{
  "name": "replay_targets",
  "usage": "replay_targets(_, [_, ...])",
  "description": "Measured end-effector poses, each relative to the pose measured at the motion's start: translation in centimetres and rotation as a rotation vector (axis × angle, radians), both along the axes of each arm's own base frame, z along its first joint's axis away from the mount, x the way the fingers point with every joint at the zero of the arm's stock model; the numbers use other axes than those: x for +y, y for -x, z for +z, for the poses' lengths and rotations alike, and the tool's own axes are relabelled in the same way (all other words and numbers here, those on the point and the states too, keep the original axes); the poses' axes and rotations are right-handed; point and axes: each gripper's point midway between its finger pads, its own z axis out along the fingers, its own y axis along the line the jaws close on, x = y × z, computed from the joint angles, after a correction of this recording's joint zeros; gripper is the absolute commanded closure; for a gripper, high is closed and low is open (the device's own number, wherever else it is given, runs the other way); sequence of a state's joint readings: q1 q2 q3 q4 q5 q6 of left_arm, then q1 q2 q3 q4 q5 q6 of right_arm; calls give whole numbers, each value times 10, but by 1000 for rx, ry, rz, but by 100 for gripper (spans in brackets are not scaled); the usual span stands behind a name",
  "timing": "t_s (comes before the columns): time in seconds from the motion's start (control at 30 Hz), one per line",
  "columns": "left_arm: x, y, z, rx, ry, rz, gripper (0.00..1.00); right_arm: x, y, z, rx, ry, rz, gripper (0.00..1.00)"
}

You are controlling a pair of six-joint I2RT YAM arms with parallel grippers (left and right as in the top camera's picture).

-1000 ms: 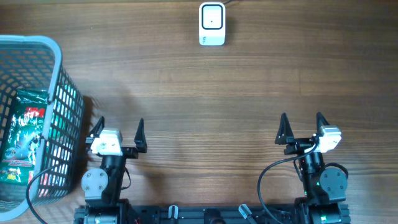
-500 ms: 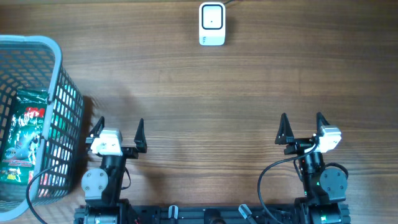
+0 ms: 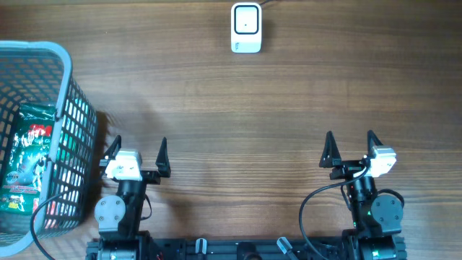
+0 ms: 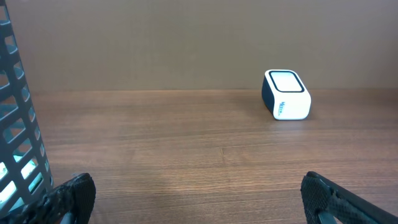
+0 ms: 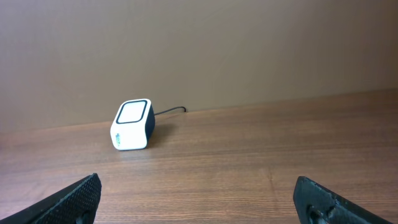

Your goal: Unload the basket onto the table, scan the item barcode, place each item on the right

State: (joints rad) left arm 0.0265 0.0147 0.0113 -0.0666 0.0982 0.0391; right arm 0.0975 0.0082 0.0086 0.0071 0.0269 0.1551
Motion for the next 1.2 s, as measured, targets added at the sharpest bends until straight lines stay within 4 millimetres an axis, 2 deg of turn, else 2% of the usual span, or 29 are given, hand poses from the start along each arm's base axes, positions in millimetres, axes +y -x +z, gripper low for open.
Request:
replay_targets(0.27, [0,0,0,-1,0,-2,0,0,0,0,0,0,0,0])
replay_targets(0.43, [-19,7,14,13,29,-110,0,0,0,0,0,0,0,1])
replay_targets(0.53, [-24,20,65,-2,38,-134,0,0,0,0,1,0,0,0])
replay_targets(0.57, [-24,26,95,13,48,-136,0,0,0,0,1,0,0,0])
replay_targets(0.63, [-16,32,131,114,114,-79,0,0,0,-1,3,0,0,0])
replay_targets(0.7, [-12,30,158,245,159,-37,0,0,0,-1,3,0,0,0])
replay_targets(0.77, [-18,27,196,312,186,-63,0,0,0,-2,5,0,0,0])
replay_targets(0.8, [-24,23,222,317,202,-97,0,0,0,-2,5,0,0,0])
replay_targets(0.87, [-29,20,233,322,216,-129,0,0,0,-2,4,0,0,0])
replay_targets(0.93, [-33,14,232,334,221,-149,0,0,0,-2,5,0,0,0])
replay_targets(1.0, [-26,8,237,312,244,-107,0,0,0,-2,4,0,0,0])
replay_targets(1.07, [2,2,240,284,342,81,0,0,0,-2,4,0,0,0])
replay_targets(1.1, [7,1,240,280,388,118,0,0,0,-2,5,0,0,0])
replay_targets(1.13, [28,-2,245,260,410,239,0,0,0,-2,5,0,0,0])
replay_targets(1.2, [54,-8,257,259,454,377,0,0,0,-2,5,0,0,0])
